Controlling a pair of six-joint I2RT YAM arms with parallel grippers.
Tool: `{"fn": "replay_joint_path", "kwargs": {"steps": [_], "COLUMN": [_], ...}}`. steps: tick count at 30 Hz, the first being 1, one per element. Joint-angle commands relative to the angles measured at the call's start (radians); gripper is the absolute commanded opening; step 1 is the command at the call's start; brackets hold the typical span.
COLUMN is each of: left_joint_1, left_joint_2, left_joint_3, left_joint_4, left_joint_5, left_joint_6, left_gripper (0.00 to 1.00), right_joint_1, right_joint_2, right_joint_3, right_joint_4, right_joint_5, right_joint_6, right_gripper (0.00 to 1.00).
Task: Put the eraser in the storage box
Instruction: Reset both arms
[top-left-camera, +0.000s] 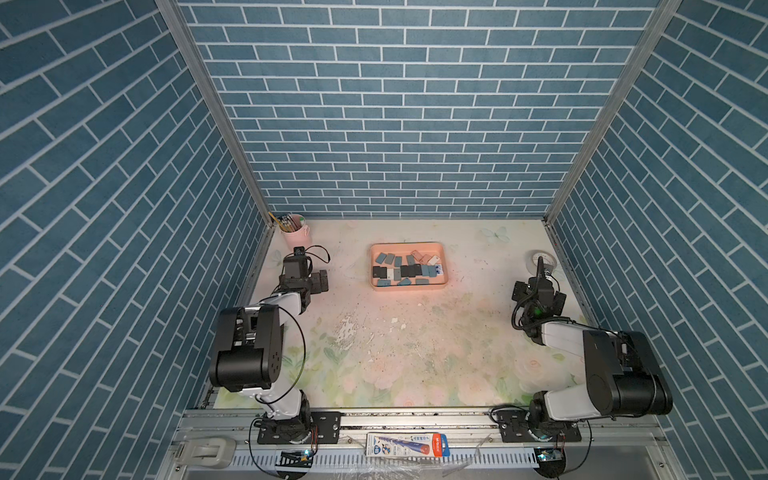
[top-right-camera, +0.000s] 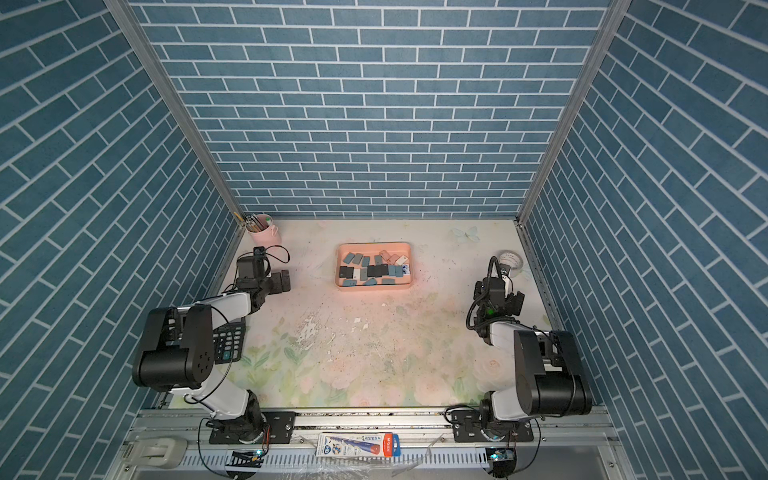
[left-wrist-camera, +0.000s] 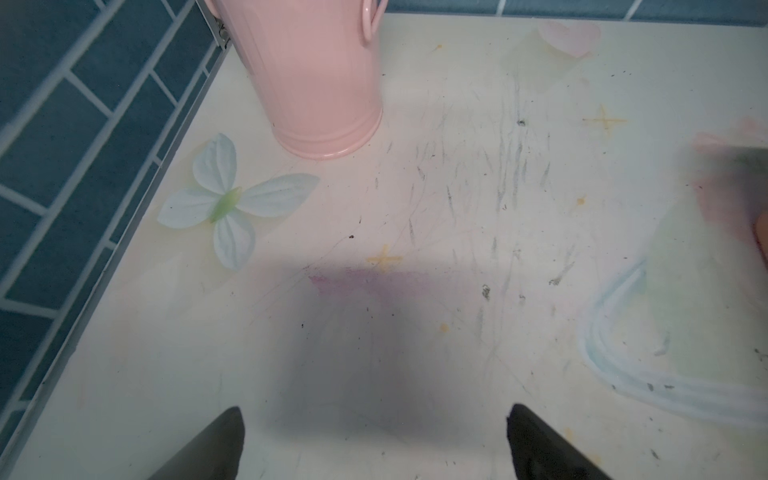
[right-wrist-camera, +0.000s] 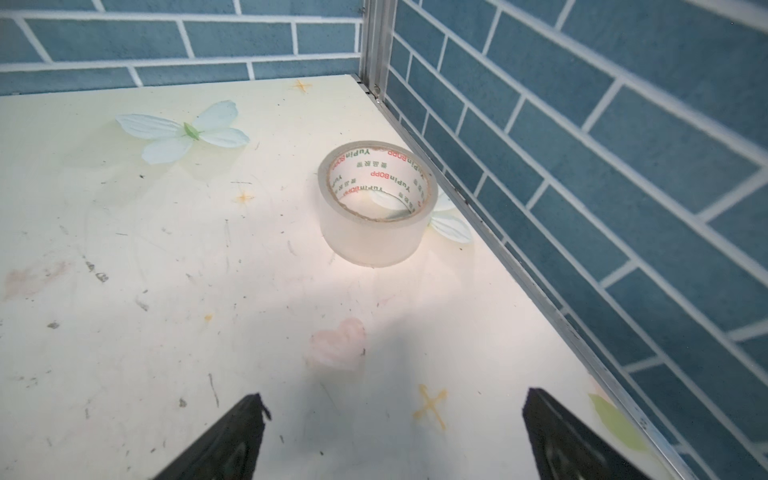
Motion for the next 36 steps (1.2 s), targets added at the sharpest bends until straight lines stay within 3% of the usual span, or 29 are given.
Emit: {"fn": "replay_joint_path", "kwargs": {"steps": [1, 8, 10, 12, 13, 14, 16, 18, 25, 28, 30, 32, 36], "left_joint_1": [0.002, 0.0, -0.017, -0.058, -0.059, -0.061, -0.06, -0.061, -0.065, -0.069, -0.069, -0.069, -0.069], "left_joint_2": [-0.053, -0.117, -0.134, -0.071, -0.075, -0.105, -0.067, -0.098, -0.078, -0.081, -0.081, -0.079, -0.08], "left_joint_3": [-0.064, -0.162, -0.272, -0.414, -0.446, -0.449, -0.448, -0.403, -0.353, -0.352, -0.352, -0.353, -0.352], "left_joint_4": [0.113, 0.223, 0.421, 0.744, 0.81, 0.76, 0.818, 0.682, 0.617, 0.611, 0.61, 0.618, 0.614], "left_joint_5": [0.032, 0.031, 0.105, 0.092, 0.083, 0.031, -0.037, -0.034, -0.05, -0.053, -0.052, -0.053, -0.053], "left_joint_6": [0.012, 0.017, 0.072, 0.115, 0.112, 0.096, 0.072, 0.068, 0.068, 0.068, 0.068, 0.069, 0.069], "left_gripper": [1.0, 1.0, 0.99, 1.0, 1.0, 0.99, 1.0, 1.0, 1.0, 1.0, 1.0, 1.0, 1.0], "right_joint_1": [-0.005, -0.006, -0.007, -0.007, -0.006, -0.006, -0.007, -0.006, -0.006, 0.005, 0.006, 0.008, -0.033], "right_joint_2": [0.018, 0.009, 0.009, 0.009, 0.01, 0.009, 0.008, 0.002, -0.002, 0.118, 0.065, 0.091, 0.068], "right_joint_3": [-0.01, -0.037, -0.038, -0.041, -0.04, -0.04, -0.044, -0.068, -0.152, -0.246, -0.223, -0.207, -0.063], "right_joint_4": [0.131, 0.169, 0.172, 0.177, 0.175, 0.175, 0.181, 0.219, 0.369, 0.686, 0.557, 0.571, 0.251], "right_joint_5": [-0.05, -0.063, -0.063, -0.058, -0.058, -0.058, -0.058, -0.062, -0.127, -0.177, -0.178, -0.159, -0.186], "right_joint_6": [-0.048, -0.05, -0.051, -0.054, -0.054, -0.054, -0.054, -0.057, -0.073, -0.124, -0.107, -0.117, -0.048], "right_gripper": [0.99, 0.99, 0.99, 0.99, 0.99, 0.99, 0.99, 0.99, 0.99, 0.99, 0.99, 0.99, 0.99]}}
